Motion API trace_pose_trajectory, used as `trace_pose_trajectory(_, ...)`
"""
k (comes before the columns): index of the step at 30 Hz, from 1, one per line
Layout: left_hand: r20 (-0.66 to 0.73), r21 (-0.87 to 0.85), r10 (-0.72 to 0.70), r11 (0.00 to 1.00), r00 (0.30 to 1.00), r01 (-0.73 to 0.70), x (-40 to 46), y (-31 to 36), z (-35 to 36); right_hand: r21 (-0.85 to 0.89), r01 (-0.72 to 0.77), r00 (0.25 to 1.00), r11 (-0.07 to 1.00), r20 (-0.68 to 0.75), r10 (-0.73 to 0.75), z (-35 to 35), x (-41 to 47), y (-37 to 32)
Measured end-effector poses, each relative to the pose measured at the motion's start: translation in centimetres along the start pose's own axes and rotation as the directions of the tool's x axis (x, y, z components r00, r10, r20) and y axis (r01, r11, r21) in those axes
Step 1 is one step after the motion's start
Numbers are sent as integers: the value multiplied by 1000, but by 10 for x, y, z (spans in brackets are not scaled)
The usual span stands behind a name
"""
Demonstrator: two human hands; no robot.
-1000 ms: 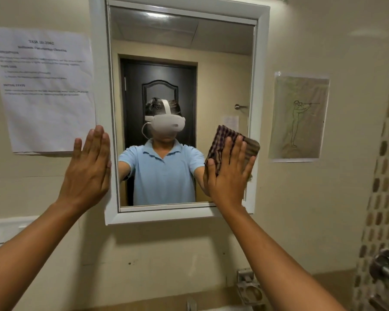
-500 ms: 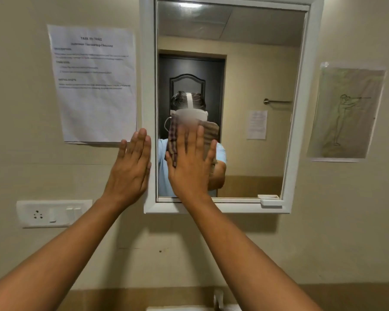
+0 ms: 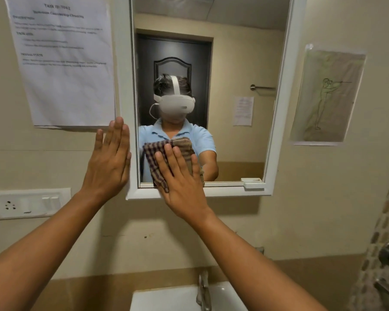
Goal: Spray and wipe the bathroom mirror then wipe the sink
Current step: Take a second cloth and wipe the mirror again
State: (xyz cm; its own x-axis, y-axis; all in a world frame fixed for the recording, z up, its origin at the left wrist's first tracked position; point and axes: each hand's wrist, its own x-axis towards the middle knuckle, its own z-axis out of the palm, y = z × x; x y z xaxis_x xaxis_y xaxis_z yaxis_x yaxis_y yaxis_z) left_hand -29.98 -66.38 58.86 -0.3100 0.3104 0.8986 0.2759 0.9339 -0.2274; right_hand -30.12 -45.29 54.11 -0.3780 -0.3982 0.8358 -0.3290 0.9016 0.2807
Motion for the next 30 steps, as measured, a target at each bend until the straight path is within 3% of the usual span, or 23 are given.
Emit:
trace_pose_trajectory(11, -9, -23, -14, 1000, 1000, 14, 0, 2, 3, -26, -310, 951, 950, -9, 310, -18, -35, 113)
trace_pose_trajectory(15, -12, -30, -1, 1000, 1000, 1, 1, 2, 3, 36, -488, 869, 872, -69, 489, -21, -41, 129)
trace_pose_trajectory(19, -5, -19, 1, 1000, 1000, -1, 3, 5, 4, 34, -542, 835, 840, -93, 543, -20, -44, 127)
trace_pose_trajectory(22, -5, -29, -13, 1000, 1000, 13, 3, 6, 5, 30, -500, 862, 866, -77, 501, -13, -41, 104)
trace_pose_trajectory(30, -9, -13, 14, 1000, 1000, -14, 0, 2, 3, 69, -157, 987, 985, -17, 159, 1, -4, -2)
